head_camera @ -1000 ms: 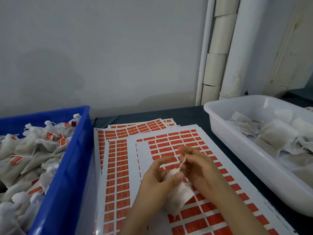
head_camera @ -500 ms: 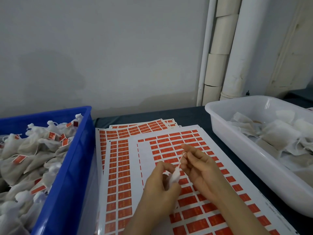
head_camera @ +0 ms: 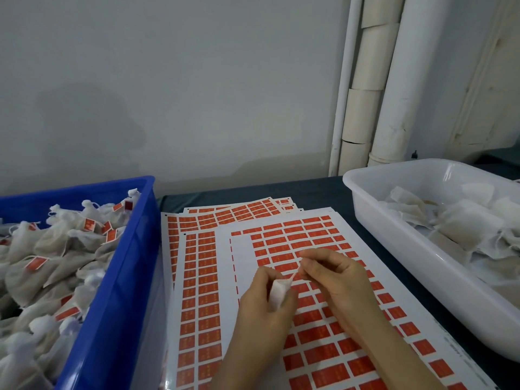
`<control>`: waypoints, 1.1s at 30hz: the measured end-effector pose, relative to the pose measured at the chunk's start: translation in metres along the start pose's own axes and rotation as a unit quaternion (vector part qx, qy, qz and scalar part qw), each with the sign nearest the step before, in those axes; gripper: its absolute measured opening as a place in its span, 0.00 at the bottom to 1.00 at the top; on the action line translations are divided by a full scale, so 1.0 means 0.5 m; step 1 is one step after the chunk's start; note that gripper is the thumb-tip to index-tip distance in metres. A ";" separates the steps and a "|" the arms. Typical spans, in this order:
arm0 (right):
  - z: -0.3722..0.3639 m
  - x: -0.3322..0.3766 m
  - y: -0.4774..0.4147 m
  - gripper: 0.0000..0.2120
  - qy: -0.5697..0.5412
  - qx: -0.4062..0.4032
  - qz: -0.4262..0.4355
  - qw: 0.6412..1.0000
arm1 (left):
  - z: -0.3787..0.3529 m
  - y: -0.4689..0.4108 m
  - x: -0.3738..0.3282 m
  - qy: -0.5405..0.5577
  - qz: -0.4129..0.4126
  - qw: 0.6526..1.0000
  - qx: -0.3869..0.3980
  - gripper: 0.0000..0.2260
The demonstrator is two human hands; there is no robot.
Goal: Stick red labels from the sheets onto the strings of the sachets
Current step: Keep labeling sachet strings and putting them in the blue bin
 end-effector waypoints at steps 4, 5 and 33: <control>-0.006 0.015 0.008 0.07 0.184 0.018 0.087 0.979 | 0.018 -0.004 -0.014 0.078 0.006 0.997 -0.017 0.04; -0.009 0.017 0.009 0.08 0.211 0.023 0.105 0.972 | 0.021 -0.005 -0.016 0.087 0.006 0.996 -0.018 0.04; -0.024 0.006 0.019 0.10 0.057 0.070 0.058 0.994 | 0.042 -0.003 -0.032 0.131 0.017 0.990 -0.048 0.09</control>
Point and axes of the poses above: each hand's wrist, its own y-axis away from the middle knuckle, its own z-axis out of the back of the hand, x = y × z, the point moved 6 cm from there along -y, towards the middle knuckle, and after that the axes turned 2 degrees about -x, right-handed, at the moved point
